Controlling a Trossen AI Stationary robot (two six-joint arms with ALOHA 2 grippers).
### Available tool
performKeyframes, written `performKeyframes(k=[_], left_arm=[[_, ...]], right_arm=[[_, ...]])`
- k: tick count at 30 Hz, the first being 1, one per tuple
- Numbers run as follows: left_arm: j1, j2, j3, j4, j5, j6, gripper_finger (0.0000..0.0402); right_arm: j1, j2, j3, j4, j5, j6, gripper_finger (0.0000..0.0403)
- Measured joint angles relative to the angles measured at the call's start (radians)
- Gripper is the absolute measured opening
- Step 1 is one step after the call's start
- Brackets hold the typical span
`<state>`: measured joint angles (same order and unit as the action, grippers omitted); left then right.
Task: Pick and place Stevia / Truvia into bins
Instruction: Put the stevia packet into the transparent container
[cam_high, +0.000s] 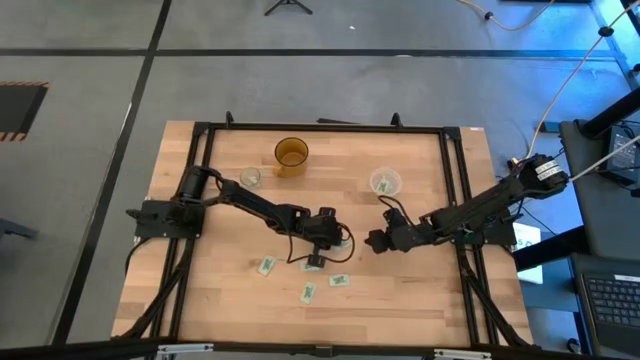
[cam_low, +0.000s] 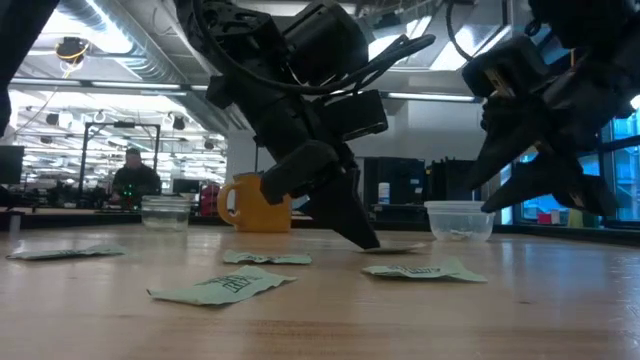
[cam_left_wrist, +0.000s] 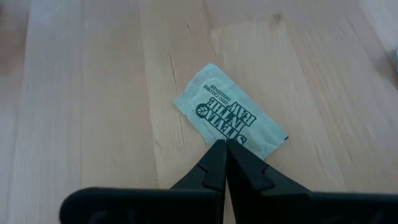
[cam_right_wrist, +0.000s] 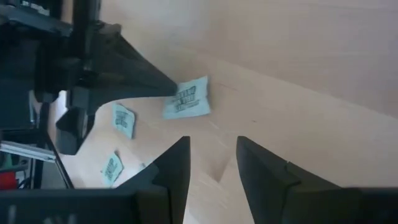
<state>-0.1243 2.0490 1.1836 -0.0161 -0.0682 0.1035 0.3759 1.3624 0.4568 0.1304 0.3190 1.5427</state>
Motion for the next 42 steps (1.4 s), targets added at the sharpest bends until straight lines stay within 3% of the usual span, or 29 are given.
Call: performKeyframes(k=[9, 25, 42], left_arm=[[0.002, 0.034, 0.001, 0.08, -0.006, -0.03, 0.0006], [0.002, 0.034, 0.0, 0.105, -0.011, -0.043, 0.0006], [0.003, 0.032, 0.003, 0.067, -0.007, -0.056, 0.0006]], right_arm=[[0.0, 0.035, 0.0, 0.038, 0.002, -0.001, 0.0134], [-0.048, 0.274, 0.006, 0.326, -0.004, 0.053, 0.0134], [-0.048, 0.291, 0.026, 0.251, -0.113, 0.044, 0.0134]])
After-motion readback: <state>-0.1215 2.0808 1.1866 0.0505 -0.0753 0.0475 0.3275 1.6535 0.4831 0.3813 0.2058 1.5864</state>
